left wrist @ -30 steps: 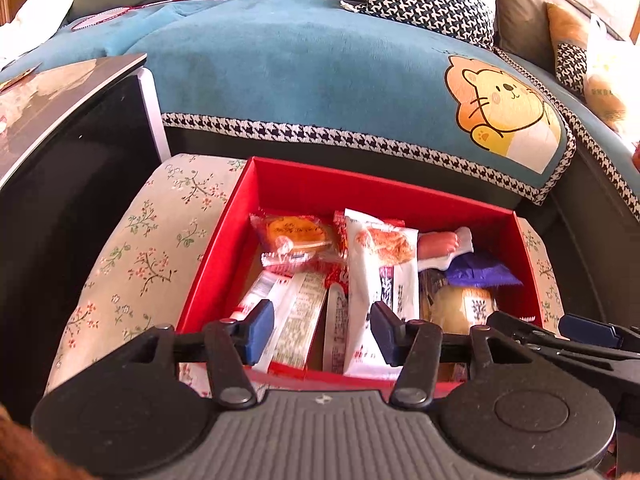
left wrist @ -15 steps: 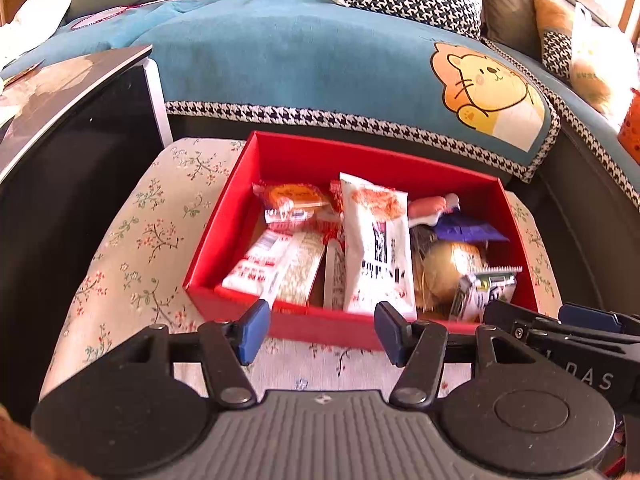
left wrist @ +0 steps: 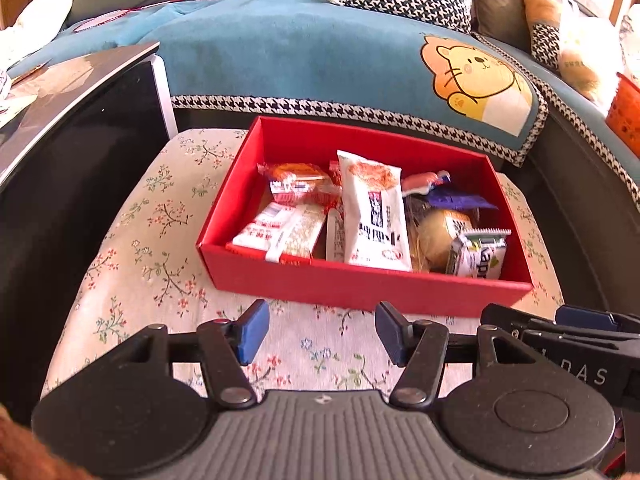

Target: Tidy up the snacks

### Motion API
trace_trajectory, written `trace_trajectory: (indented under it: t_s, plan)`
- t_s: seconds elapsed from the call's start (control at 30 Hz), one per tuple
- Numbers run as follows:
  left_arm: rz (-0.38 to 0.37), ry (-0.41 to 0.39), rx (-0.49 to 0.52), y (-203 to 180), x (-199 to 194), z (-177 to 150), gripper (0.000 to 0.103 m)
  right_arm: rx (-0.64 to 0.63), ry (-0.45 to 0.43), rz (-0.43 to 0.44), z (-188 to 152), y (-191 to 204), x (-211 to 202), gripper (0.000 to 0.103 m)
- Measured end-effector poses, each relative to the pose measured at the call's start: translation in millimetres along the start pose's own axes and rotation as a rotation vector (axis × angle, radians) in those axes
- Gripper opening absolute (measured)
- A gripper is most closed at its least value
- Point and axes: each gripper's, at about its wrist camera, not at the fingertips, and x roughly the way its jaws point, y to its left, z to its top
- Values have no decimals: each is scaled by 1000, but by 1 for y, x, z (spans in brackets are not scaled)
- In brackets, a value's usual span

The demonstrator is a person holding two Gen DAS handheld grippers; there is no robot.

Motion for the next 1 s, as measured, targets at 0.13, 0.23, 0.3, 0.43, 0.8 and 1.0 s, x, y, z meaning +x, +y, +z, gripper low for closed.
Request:
trace_trajectory:
  t_s: [0.13, 0.23, 0.3, 0.43, 0.8, 1.0]
  plan:
    - [-4, 4, -5, 0, -4, -9, 103, 1, -1, 5, -7, 1, -7, 88]
    - [-6, 2, -5, 1, -9, -15, 103, 9, -5, 10, -12, 0, -12, 88]
    - [-7, 4, -5, 1, -11, -19, 103, 8, -7, 9, -15, 0, -15, 88]
    - [-21, 16, -14, 2, -13, -25, 103, -5, -4, -6, -22, 2, -18, 89]
    - [12, -2, -14, 8, -24, -43, 103, -9, 2, -17, -39, 1, -28, 89]
    - [37, -5, -11, 10, -26, -51, 103, -12, 13, -19, -48, 0, -31, 89]
